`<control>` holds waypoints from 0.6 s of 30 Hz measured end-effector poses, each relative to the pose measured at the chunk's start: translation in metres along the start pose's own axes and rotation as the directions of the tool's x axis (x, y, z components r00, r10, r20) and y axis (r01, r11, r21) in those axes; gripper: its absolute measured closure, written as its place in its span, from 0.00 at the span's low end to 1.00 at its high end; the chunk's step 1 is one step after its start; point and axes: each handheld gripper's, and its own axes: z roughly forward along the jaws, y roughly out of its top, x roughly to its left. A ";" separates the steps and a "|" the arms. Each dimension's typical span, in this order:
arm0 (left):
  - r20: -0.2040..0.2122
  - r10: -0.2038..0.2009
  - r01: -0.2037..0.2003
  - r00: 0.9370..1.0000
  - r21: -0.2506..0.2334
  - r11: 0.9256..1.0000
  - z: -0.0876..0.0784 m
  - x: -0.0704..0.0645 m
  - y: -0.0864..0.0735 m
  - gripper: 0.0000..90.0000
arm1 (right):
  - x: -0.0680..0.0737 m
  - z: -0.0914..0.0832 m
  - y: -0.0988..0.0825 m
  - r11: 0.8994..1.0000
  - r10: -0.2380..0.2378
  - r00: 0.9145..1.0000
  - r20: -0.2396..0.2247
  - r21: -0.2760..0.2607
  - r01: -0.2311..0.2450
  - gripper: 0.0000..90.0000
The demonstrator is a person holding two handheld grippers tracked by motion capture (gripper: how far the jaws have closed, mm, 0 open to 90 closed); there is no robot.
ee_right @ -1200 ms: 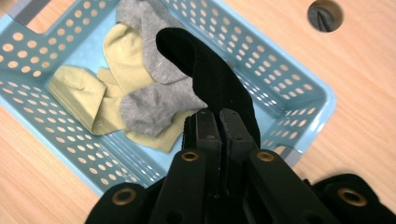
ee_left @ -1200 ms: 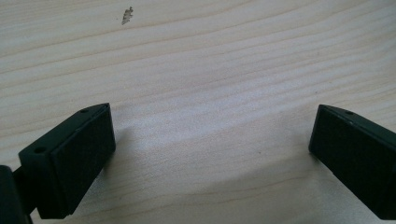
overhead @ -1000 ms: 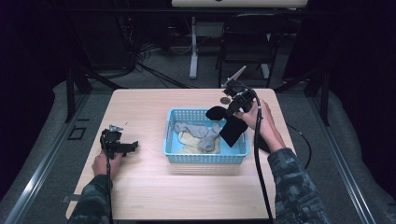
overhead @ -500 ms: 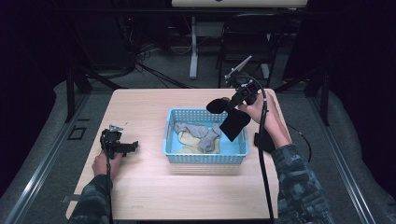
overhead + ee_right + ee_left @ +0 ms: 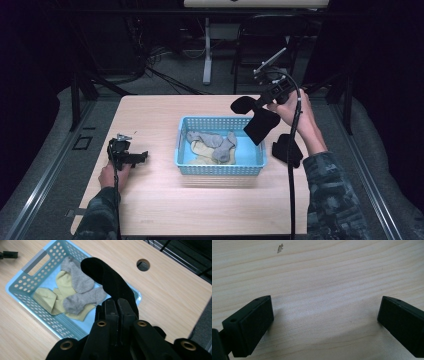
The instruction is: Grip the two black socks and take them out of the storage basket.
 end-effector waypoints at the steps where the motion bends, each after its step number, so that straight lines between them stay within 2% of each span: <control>1: 0.000 0.000 0.000 1.000 0.000 1.000 0.000 0.000 0.000 0.00 | -0.002 -0.003 -0.002 1.000 0.006 1.000 0.005 -0.006 -0.006 0.98; 12: 0.000 0.000 0.000 1.000 0.000 1.000 0.000 0.000 0.000 0.00 | -0.035 -0.031 -0.027 0.997 0.073 0.995 0.073 -0.018 -0.072 0.98; 18: 0.000 0.000 0.000 1.000 0.000 1.000 0.000 0.000 0.000 0.00 | -0.053 -0.034 -0.046 0.993 0.115 0.988 0.099 -0.007 -0.115 0.98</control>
